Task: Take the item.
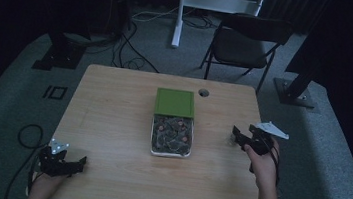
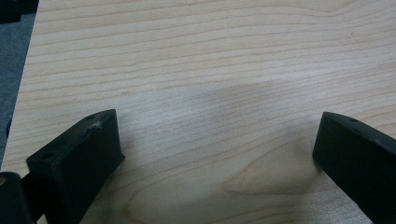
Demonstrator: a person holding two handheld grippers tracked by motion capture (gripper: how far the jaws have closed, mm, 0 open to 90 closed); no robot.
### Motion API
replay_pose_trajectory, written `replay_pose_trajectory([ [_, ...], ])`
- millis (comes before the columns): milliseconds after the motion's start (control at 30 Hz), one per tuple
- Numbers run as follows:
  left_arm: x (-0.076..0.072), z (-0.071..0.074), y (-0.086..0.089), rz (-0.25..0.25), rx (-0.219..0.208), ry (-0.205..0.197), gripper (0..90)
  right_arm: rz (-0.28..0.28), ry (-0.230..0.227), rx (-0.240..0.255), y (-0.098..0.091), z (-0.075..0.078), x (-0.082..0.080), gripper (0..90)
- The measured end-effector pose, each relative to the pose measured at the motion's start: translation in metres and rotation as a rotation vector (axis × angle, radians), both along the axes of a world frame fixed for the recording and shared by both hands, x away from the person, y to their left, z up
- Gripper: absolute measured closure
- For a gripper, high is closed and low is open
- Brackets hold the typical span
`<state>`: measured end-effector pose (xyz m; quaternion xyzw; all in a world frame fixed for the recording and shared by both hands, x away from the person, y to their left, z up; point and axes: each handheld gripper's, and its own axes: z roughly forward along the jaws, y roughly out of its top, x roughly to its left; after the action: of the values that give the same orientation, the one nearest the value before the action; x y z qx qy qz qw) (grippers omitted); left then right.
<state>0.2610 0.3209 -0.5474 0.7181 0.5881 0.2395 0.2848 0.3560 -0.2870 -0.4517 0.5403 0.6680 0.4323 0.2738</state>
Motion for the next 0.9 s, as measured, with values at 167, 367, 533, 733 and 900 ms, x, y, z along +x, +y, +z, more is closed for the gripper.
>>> replay_pose_trajectory([
  [167, 0.0, 0.0, 0.0, 0.0, 0.0, 0.0, 1.7, 0.004, 0.005, 0.001, 0.0, -0.002, -0.004, 29.4],
  [367, 0.0, 0.0, 0.0, 0.0, 0.0, 0.0, 1.7, 0.017, 0.011, 0.007, 0.0, -0.004, -0.011, 28.4],
  [533, 0.0, 0.0, 0.0, 0.0, 0.0, 0.0, 1.6, 0.02, 0.012, 0.001, -0.002, -0.005, -0.017, 27.8],
  [733, 0.0, 0.0, 0.0, 0.0, 0.0, 0.0, 1.7, 0.015, 0.015, -0.003, -0.006, -0.008, -0.024, 27.7],
  [900, 0.0, 0.0, 0.0, 0.0, 0.0, 0.0, 1.7, 0.019, 0.018, -0.008, -0.008, -0.012, -0.03, 27.0],
])
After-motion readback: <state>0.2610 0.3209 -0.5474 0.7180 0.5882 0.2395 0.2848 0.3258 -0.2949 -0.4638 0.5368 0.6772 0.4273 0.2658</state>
